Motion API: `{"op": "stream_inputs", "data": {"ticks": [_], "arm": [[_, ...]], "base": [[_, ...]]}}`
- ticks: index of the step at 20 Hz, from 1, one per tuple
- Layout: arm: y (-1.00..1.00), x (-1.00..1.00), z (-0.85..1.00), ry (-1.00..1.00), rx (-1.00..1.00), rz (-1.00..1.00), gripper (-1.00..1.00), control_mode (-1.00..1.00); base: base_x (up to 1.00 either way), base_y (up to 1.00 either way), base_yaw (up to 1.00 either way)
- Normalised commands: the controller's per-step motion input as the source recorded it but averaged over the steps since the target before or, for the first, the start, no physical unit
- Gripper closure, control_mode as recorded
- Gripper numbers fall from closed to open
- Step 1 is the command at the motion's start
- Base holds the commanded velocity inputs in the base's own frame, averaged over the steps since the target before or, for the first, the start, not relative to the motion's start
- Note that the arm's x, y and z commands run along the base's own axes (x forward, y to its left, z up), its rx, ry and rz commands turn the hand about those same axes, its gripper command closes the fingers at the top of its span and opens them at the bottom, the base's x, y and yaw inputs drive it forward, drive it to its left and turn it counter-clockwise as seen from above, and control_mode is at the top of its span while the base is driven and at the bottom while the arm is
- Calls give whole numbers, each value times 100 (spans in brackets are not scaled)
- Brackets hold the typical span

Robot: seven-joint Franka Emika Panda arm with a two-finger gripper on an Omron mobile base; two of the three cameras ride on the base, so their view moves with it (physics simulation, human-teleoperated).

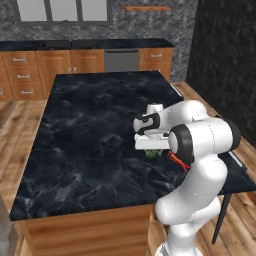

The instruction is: Open the fridge, remove the apple, avocado, and fish, and place them on any counter.

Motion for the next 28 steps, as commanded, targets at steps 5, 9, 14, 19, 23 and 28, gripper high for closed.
{"op": "stream_inputs", "data": {"ticks": [5, 9, 14, 19, 23, 28], "arm": [[0, 0, 0, -9, 0, 2, -100, -100], [0, -3, 40, -14, 0, 5, -100, -100], [0, -46, 95, -25, -1, 10, -100, -100], [0, -71, 100, -27, -2, 16, -100, -100], [-1, -70, 100, -23, 0, 22, -100, -100], [-15, -94, 100, -32, 0, 35, -100, -100]], "base": [[0, 0, 0], [0, 0, 0], [0, 0, 0], [0, 0, 0], [0, 0, 0], [0, 0, 0]]}}
